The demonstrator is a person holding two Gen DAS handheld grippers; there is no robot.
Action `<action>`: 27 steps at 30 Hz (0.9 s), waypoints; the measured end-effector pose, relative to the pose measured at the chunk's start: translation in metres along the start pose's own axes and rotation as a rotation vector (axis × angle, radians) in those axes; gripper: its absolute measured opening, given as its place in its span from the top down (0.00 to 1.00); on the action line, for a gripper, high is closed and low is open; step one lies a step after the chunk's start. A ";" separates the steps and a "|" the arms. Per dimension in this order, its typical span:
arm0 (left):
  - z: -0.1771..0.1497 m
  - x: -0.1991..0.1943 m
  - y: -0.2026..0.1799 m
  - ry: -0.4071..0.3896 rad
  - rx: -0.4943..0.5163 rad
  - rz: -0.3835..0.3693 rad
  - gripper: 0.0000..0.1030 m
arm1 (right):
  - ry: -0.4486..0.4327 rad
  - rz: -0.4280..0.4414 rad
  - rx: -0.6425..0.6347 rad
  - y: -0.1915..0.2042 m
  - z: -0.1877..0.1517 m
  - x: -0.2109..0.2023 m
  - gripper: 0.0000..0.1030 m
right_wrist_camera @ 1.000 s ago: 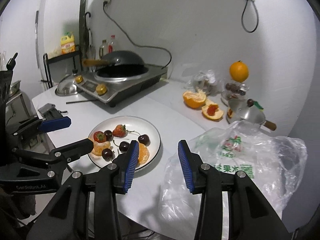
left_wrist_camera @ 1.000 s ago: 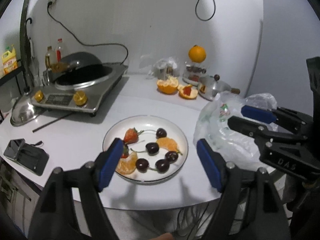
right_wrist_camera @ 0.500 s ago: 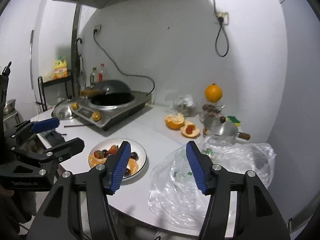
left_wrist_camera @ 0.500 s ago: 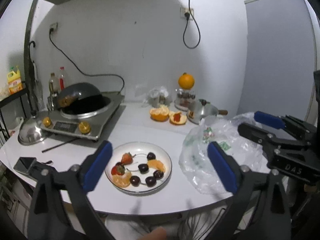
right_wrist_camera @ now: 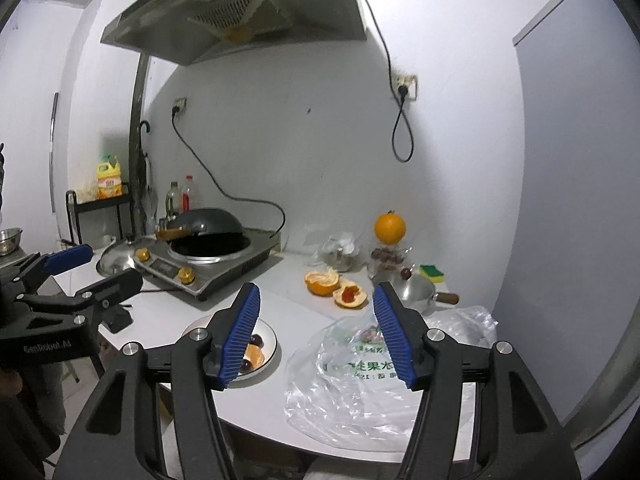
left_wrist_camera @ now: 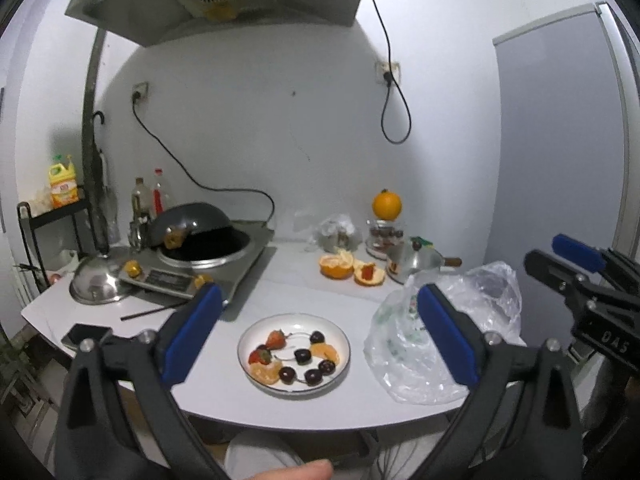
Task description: Organize fruits
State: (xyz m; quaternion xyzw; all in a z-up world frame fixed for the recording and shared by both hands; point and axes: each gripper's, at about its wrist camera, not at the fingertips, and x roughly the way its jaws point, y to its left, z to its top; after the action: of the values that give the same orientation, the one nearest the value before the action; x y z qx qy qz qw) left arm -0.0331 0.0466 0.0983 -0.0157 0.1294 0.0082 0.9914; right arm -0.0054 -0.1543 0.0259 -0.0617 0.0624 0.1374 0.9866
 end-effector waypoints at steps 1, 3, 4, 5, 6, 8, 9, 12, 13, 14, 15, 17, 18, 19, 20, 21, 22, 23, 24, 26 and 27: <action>0.002 -0.005 0.000 -0.013 0.001 0.003 0.04 | -0.007 -0.003 0.000 0.000 0.001 -0.004 0.39; 0.007 -0.016 -0.001 -0.037 0.009 0.012 0.04 | -0.024 -0.013 0.000 -0.001 0.005 -0.012 0.38; 0.009 -0.022 -0.001 -0.049 0.015 0.018 0.04 | -0.032 -0.016 0.001 -0.001 0.007 -0.017 0.38; 0.011 -0.027 -0.002 -0.063 0.019 0.026 0.04 | -0.041 -0.021 0.002 -0.002 0.009 -0.021 0.37; 0.013 -0.031 -0.002 -0.073 0.020 0.033 0.04 | -0.050 -0.026 0.001 -0.002 0.011 -0.024 0.36; 0.016 -0.037 0.000 -0.085 0.014 0.042 0.04 | -0.057 -0.031 0.002 -0.003 0.013 -0.028 0.36; 0.017 -0.039 0.001 -0.090 0.009 0.046 0.04 | -0.060 -0.034 0.004 -0.004 0.014 -0.030 0.35; 0.020 -0.041 0.003 -0.097 0.005 0.059 0.04 | -0.066 -0.039 0.005 -0.005 0.015 -0.032 0.35; 0.021 -0.041 0.004 -0.099 0.003 0.062 0.04 | -0.066 -0.041 0.004 -0.005 0.015 -0.033 0.35; 0.021 -0.042 0.004 -0.103 0.003 0.064 0.04 | -0.067 -0.041 0.004 -0.005 0.015 -0.033 0.35; 0.021 -0.041 0.004 -0.104 0.004 0.064 0.04 | -0.066 -0.041 0.005 -0.006 0.015 -0.034 0.35; 0.021 -0.040 0.003 -0.102 0.007 0.061 0.04 | -0.068 -0.041 0.005 -0.006 0.015 -0.034 0.35; 0.021 -0.039 0.002 -0.101 0.008 0.061 0.04 | -0.067 -0.041 0.005 -0.006 0.015 -0.034 0.35; 0.021 -0.038 0.002 -0.100 0.009 0.060 0.04 | -0.067 -0.040 0.004 -0.006 0.015 -0.034 0.35; 0.020 -0.038 0.002 -0.098 0.009 0.059 0.04 | -0.066 -0.041 0.004 -0.006 0.015 -0.034 0.35; 0.020 -0.037 0.002 -0.098 0.008 0.059 0.04 | -0.065 -0.040 0.004 -0.006 0.015 -0.034 0.35; 0.020 -0.037 0.001 -0.099 0.008 0.060 0.04 | -0.066 -0.041 0.005 -0.006 0.015 -0.034 0.35; 0.020 -0.037 0.002 -0.100 0.007 0.061 0.04 | -0.066 -0.041 0.005 -0.006 0.015 -0.035 0.35; 0.019 -0.036 0.001 -0.100 0.005 0.063 0.04 | -0.066 -0.040 0.005 -0.006 0.015 -0.035 0.35; 0.019 -0.036 0.001 -0.100 0.000 0.062 0.04 | -0.065 -0.040 0.002 -0.006 0.015 -0.034 0.35; 0.018 -0.036 0.001 -0.100 0.000 0.063 0.04 | -0.063 -0.040 0.001 -0.006 0.014 -0.033 0.35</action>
State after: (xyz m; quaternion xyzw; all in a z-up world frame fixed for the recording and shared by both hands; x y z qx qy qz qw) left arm -0.0629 0.0480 0.1249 -0.0113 0.0800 0.0401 0.9959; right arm -0.0336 -0.1663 0.0453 -0.0581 0.0304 0.1196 0.9906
